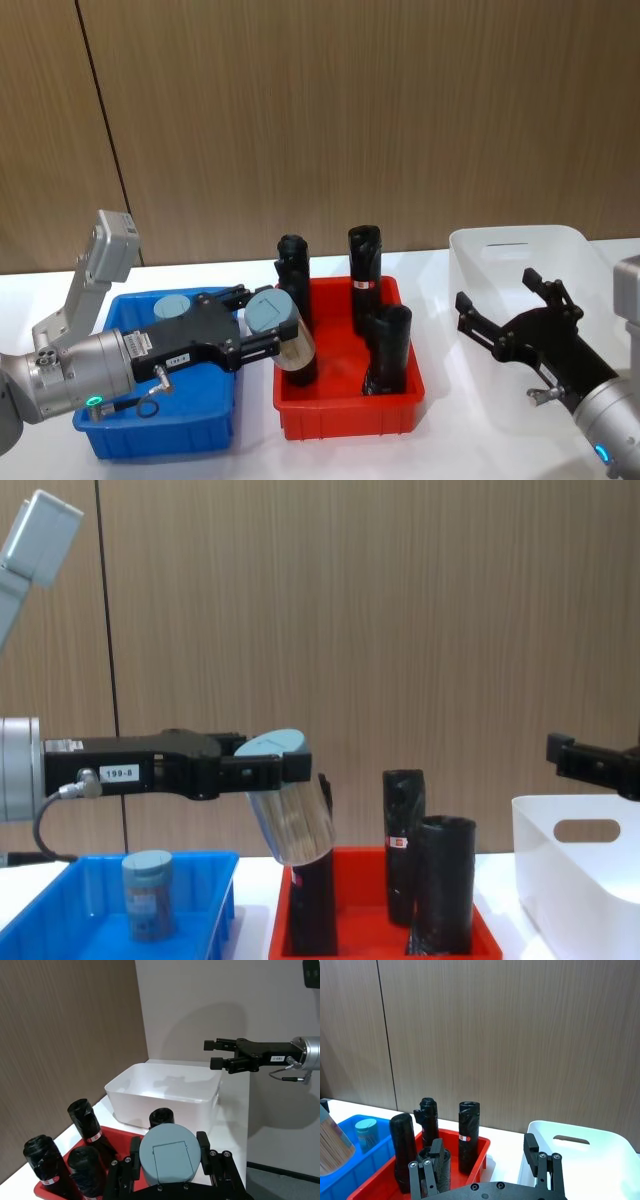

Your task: Pick the cotton swabs from the blue box and place them into the white box.

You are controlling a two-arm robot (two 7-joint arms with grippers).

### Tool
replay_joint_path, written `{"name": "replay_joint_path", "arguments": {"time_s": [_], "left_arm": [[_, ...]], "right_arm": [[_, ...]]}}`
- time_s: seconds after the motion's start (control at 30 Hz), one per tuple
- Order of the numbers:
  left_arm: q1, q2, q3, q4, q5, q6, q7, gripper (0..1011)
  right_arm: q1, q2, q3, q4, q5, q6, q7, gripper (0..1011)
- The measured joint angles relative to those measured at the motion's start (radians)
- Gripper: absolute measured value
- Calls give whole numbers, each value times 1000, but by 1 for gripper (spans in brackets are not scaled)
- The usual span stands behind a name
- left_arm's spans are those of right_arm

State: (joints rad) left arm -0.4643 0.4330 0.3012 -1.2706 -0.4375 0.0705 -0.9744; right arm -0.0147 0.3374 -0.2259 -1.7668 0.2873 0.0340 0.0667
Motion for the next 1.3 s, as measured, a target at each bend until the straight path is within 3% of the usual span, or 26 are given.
{"name": "replay_joint_path", "arguments": {"time_s": [0.73, 1.3], "left_arm": [[13, 11, 6, -22, -7, 6, 65, 671], [17, 13, 6, -27, -9, 8, 81, 671]], "right_arm": [[-1, 3, 2, -1, 0, -6, 23, 1002], [2, 39, 6, -19, 15, 16, 197, 1002]]}}
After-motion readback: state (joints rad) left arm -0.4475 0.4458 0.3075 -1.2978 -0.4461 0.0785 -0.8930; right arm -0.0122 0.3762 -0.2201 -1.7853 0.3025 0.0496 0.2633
